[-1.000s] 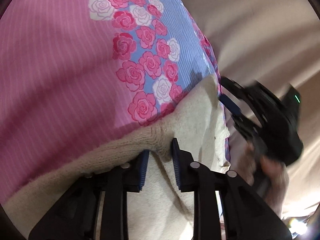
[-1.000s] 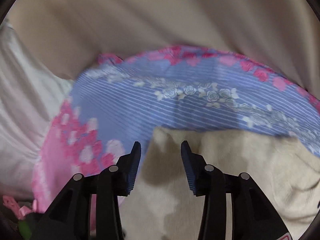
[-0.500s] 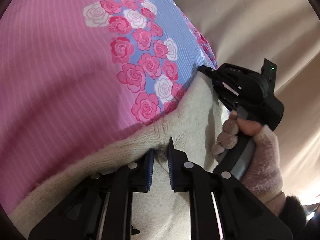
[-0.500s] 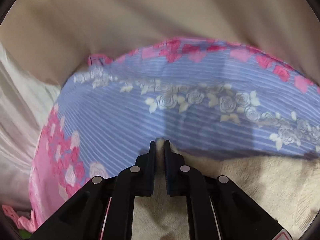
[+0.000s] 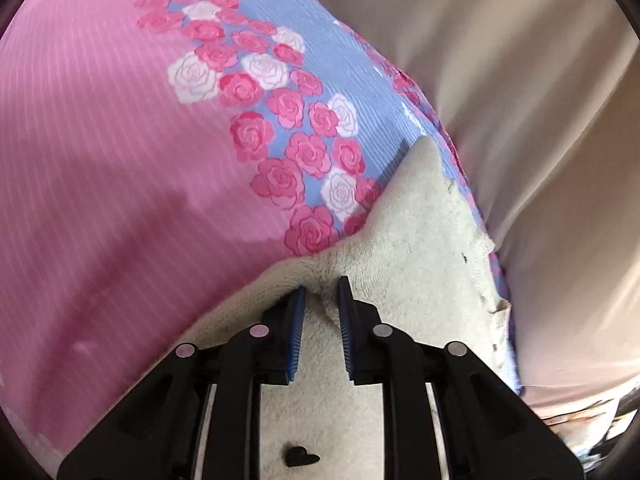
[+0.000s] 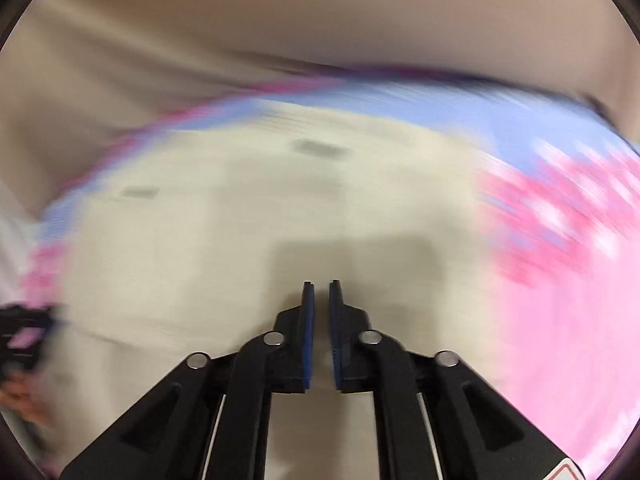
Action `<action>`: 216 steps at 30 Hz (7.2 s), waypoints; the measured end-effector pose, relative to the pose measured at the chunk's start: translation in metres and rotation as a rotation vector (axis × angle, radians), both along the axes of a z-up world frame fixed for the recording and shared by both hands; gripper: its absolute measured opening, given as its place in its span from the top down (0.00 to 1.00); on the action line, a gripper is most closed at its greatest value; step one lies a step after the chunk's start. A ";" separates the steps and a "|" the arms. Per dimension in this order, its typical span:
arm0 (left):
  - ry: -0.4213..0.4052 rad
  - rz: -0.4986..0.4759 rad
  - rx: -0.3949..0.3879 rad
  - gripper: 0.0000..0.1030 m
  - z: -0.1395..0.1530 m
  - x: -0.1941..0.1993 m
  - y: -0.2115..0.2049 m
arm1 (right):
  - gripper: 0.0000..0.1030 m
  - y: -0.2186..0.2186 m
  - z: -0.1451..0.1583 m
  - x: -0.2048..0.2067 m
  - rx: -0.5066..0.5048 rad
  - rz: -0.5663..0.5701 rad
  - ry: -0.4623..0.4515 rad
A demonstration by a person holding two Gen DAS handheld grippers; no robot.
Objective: Fold small clothes
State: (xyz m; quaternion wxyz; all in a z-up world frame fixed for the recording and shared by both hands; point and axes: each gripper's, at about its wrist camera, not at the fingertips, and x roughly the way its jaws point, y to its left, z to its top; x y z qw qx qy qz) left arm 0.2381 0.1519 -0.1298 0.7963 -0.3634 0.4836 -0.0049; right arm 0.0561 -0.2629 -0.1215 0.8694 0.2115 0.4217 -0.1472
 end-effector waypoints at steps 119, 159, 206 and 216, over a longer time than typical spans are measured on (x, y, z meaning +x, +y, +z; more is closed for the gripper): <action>-0.046 -0.435 0.389 0.94 0.020 -0.006 -0.057 | 0.35 -0.092 0.033 -0.047 0.192 -0.040 0.017; 0.011 -0.331 0.473 0.94 0.023 0.017 -0.032 | 0.72 -0.107 0.035 -0.036 0.191 -0.056 -0.029; -0.011 -0.528 0.250 0.93 0.008 -0.100 -0.106 | 1.00 0.021 0.001 -0.004 0.085 0.211 0.133; -0.066 -0.452 0.004 0.99 -0.011 -0.085 -0.047 | 1.00 -0.074 -0.010 -0.045 0.217 0.026 0.045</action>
